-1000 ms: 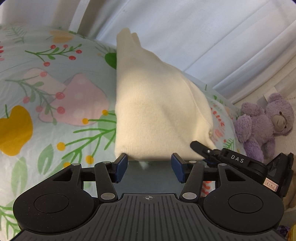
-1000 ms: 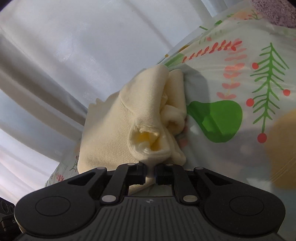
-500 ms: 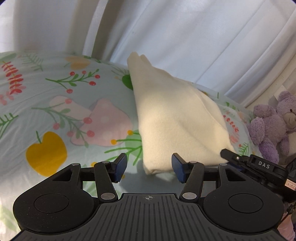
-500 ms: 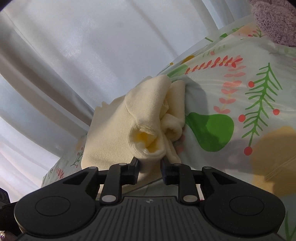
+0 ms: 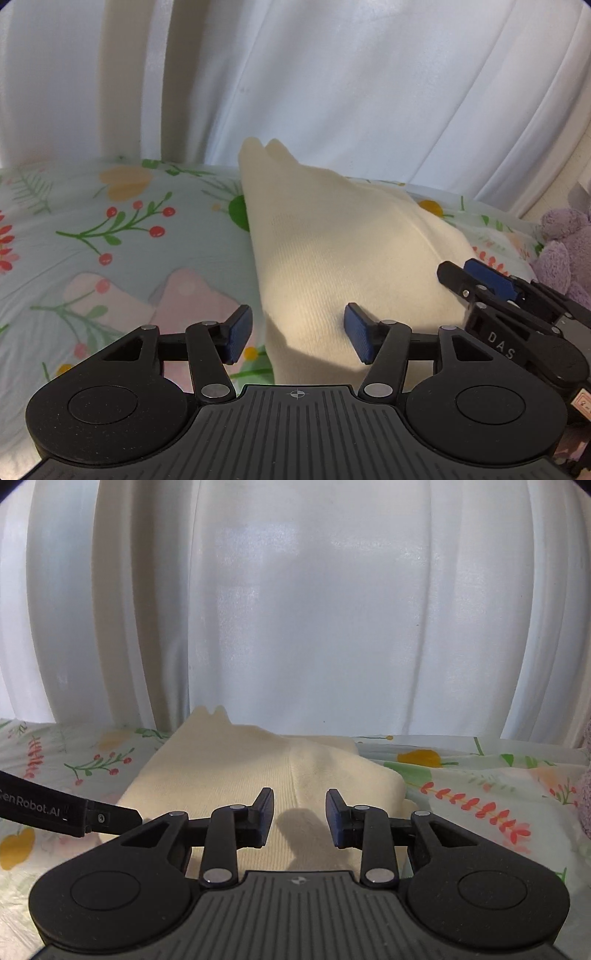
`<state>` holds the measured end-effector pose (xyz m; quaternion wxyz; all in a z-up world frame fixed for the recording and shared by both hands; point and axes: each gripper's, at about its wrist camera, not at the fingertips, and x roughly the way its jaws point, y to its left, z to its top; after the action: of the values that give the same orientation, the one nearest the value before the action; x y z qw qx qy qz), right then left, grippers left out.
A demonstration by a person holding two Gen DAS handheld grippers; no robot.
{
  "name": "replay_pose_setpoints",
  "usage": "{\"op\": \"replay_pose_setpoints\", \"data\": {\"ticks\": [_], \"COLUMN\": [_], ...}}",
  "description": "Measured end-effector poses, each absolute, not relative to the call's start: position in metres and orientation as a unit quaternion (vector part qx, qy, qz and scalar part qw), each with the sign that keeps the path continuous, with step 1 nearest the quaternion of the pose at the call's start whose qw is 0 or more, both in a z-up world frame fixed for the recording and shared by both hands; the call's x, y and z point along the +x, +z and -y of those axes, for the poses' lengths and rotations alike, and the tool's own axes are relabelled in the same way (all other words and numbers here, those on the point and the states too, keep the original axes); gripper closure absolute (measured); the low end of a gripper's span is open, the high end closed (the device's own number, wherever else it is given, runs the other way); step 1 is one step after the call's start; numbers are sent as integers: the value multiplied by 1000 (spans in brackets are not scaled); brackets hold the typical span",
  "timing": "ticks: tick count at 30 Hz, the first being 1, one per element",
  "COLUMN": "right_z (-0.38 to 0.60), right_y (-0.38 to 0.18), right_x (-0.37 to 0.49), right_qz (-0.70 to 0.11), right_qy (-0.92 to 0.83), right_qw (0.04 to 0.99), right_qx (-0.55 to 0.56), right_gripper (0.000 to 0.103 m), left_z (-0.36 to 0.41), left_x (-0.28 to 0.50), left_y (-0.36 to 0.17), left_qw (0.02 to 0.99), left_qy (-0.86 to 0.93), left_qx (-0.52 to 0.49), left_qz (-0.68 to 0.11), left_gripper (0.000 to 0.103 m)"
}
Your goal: Fold small clothes
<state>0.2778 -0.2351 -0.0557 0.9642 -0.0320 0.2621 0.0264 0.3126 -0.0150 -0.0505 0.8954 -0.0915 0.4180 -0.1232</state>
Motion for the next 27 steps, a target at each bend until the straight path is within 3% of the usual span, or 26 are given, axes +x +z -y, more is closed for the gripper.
{"op": "replay_pose_setpoints", "data": {"ticks": [5, 13, 16, 19, 24, 27], "right_z": [243, 252, 263, 272, 270, 252], "right_y": [-86, -75, -71, -62, -45, -40], "right_x": [268, 263, 259, 264, 287, 318], "right_qz": [-232, -244, -257, -273, -264, -283], "right_qy": [8, 1, -8, -4, 11, 38], "right_qw": [970, 968, 965, 962, 964, 958], "right_qx": [-73, -61, -49, -25, -6, -36], "right_gripper": [74, 69, 57, 54, 56, 69], "left_z": [15, 2, -14, -31, -36, -22], "left_x": [316, 317, 317, 323, 344, 361], "left_y": [-58, -59, -55, -51, -47, -44], "left_qw": [892, 884, 883, 890, 889, 894], "left_qy": [-133, -146, -145, -119, -108, -95], "left_qx": [-95, -114, -136, -150, -168, -152], "left_qz": [-421, -429, -425, -414, -413, -411], "left_gripper": [35, 30, 30, 33, 33, 32]}}
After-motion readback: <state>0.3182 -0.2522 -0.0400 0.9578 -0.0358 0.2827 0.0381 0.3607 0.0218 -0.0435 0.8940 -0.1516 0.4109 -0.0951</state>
